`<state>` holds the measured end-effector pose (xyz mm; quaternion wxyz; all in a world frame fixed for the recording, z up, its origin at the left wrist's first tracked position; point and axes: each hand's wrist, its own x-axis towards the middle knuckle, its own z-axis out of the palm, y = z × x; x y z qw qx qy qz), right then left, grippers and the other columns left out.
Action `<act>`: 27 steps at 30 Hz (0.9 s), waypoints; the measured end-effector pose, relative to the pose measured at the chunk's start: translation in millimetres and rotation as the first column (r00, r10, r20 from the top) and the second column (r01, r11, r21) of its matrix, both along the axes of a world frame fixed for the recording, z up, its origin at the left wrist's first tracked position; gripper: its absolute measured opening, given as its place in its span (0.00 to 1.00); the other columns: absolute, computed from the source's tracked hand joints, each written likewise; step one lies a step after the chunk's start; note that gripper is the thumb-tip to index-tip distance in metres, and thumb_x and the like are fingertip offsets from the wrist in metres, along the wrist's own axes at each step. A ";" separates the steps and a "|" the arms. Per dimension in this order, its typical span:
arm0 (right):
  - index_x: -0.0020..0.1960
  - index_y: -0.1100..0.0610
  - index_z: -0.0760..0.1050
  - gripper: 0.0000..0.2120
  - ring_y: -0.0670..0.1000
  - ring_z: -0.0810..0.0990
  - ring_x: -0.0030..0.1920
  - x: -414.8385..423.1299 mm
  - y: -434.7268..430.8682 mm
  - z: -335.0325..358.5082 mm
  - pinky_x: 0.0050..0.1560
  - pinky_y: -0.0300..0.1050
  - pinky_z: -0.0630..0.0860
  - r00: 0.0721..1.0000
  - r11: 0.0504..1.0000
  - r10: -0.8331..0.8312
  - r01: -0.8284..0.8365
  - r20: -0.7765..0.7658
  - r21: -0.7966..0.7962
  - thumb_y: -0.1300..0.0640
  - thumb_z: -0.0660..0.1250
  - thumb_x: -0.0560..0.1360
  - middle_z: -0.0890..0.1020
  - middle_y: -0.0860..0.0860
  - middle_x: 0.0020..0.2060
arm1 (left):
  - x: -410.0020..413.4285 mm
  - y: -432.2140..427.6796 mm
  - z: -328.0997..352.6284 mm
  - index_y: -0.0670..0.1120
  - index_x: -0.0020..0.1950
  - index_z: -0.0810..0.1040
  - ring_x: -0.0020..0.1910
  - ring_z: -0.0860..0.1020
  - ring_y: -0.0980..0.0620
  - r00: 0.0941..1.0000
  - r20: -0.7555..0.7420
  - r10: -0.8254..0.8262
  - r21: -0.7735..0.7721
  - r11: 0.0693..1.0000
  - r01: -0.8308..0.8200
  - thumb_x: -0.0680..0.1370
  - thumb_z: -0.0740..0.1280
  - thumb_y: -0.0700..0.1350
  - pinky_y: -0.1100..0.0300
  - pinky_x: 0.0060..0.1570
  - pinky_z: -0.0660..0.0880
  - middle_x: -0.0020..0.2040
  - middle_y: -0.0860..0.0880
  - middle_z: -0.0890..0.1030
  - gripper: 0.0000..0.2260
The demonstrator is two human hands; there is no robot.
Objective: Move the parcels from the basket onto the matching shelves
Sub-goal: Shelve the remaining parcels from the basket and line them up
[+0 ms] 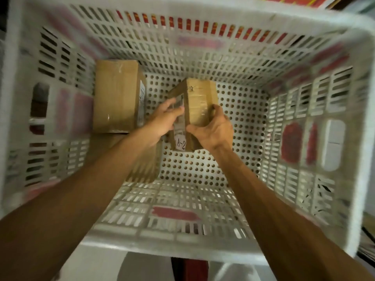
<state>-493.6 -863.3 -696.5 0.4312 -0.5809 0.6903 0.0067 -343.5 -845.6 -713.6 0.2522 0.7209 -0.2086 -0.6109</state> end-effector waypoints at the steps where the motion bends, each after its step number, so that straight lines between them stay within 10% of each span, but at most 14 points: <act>1: 0.72 0.53 0.60 0.46 0.55 0.76 0.58 -4.7 1.5 6.5 0.60 0.52 0.75 0.999 0.999 -0.028 0.028 0.022 0.016 0.37 0.72 0.61 0.76 0.53 0.60 | -5.4 3.0 4.5 0.53 0.74 0.62 0.62 0.75 0.49 0.999 0.018 -0.046 -0.015 0.999 0.047 0.79 0.64 0.50 0.48 0.62 0.72 0.66 0.49 0.74 0.24; 5: 0.72 0.54 0.62 0.49 0.55 0.79 0.56 -19.3 8.1 33.0 0.55 0.54 0.79 0.995 0.999 -0.046 0.048 0.093 -0.016 0.35 0.69 0.57 0.79 0.54 0.60 | -17.4 22.4 13.1 0.55 0.75 0.59 0.68 0.68 0.49 0.956 0.172 -0.238 0.006 0.971 0.240 0.79 0.61 0.57 0.54 0.62 0.66 0.73 0.52 0.65 0.26; 10: 0.71 0.52 0.64 0.40 0.51 0.79 0.55 -36.3 10.5 50.9 0.51 0.44 0.79 0.960 0.981 -0.154 0.178 0.233 -0.083 0.46 0.76 0.64 0.79 0.51 0.60 | -12.8 32.4 27.4 0.52 0.77 0.55 0.68 0.70 0.46 0.998 0.062 0.001 0.077 0.997 -0.005 0.75 0.63 0.63 0.40 0.65 0.68 0.71 0.48 0.70 0.35; 14: 0.73 0.52 0.64 0.38 0.51 0.78 0.60 -45.6 17.3 66.9 0.57 0.53 0.79 0.877 0.964 -0.220 0.263 0.428 -0.044 0.53 0.77 0.67 0.77 0.50 0.64 | -14.6 34.0 52.0 0.51 0.56 0.76 0.52 0.80 0.50 0.970 -0.176 0.167 0.101 0.983 -0.151 0.81 0.55 0.56 0.45 0.56 0.75 0.48 0.50 0.84 0.14; 27: 0.77 0.49 0.60 0.38 0.48 0.78 0.59 -26.5 7.7 197.4 0.44 0.32 0.79 0.746 0.999 0.021 -0.042 0.666 0.016 0.51 0.73 0.72 0.74 0.49 0.67 | 5.1 79.9 187.1 0.46 0.61 0.69 0.51 0.79 0.49 0.917 -0.156 0.368 -0.174 0.903 -0.392 0.78 0.62 0.38 0.48 0.45 0.77 0.55 0.48 0.80 0.12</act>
